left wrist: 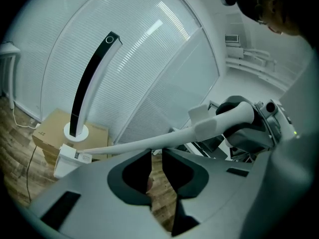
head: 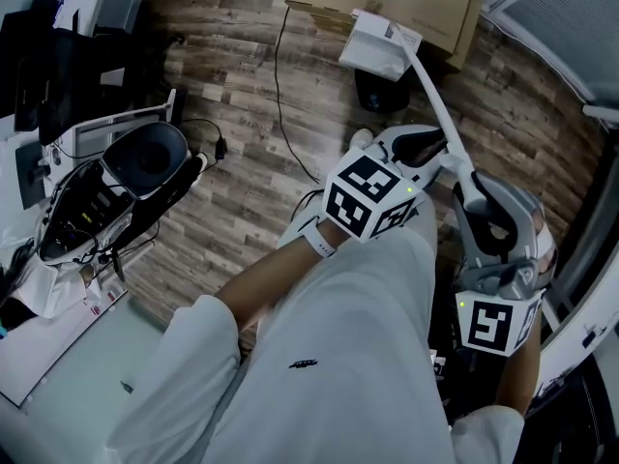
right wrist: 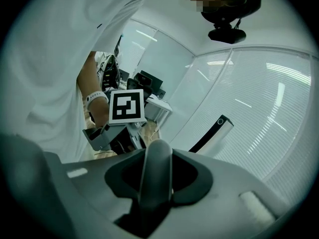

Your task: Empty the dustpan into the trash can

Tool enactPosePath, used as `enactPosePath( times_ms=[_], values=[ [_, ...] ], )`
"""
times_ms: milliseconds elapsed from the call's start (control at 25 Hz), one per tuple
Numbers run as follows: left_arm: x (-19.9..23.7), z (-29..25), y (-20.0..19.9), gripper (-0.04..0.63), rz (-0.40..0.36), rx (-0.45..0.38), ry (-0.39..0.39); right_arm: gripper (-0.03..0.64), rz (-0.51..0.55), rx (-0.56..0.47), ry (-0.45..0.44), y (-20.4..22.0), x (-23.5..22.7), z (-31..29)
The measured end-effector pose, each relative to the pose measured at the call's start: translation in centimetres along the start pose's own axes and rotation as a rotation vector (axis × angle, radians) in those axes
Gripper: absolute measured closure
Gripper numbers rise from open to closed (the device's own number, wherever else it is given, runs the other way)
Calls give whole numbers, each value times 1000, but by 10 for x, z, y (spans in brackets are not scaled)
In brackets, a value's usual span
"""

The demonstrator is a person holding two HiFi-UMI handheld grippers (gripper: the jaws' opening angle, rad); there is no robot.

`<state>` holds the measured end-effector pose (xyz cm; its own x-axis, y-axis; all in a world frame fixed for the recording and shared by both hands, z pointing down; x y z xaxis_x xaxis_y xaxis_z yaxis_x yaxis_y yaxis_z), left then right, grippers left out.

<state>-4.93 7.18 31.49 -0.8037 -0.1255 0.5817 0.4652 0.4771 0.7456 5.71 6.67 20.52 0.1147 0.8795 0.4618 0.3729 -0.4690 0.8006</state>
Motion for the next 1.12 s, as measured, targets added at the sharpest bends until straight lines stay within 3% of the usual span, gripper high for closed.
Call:
enactPosePath(
  times_ms=[160,360,720,1120],
  values=[
    [-5,0,-1,523,-12,-6,9,497,-17,-2,32,1,2,7],
    [0,1,0,523,-16,-2,1,498,10,-6,9,0,9,1],
    [2,-2,0,525,-9,12,4,498,-102,-5,21,7,-7,2],
    [7,-3,-2,525,-15,16,6,497,-45,-1,11,4,1,-6]
  ],
)
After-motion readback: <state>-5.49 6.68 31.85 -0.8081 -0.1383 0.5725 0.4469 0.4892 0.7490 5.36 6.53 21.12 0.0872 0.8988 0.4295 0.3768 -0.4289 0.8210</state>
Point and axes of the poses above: the fingertips, and each gripper's own axes: z backward along the fingers, x to its left, y out of its underside, the point moved 7 cm from there along z, backward along the fingers, and after that the axes turned 9 degrees about -x, right-handed, at the moved point
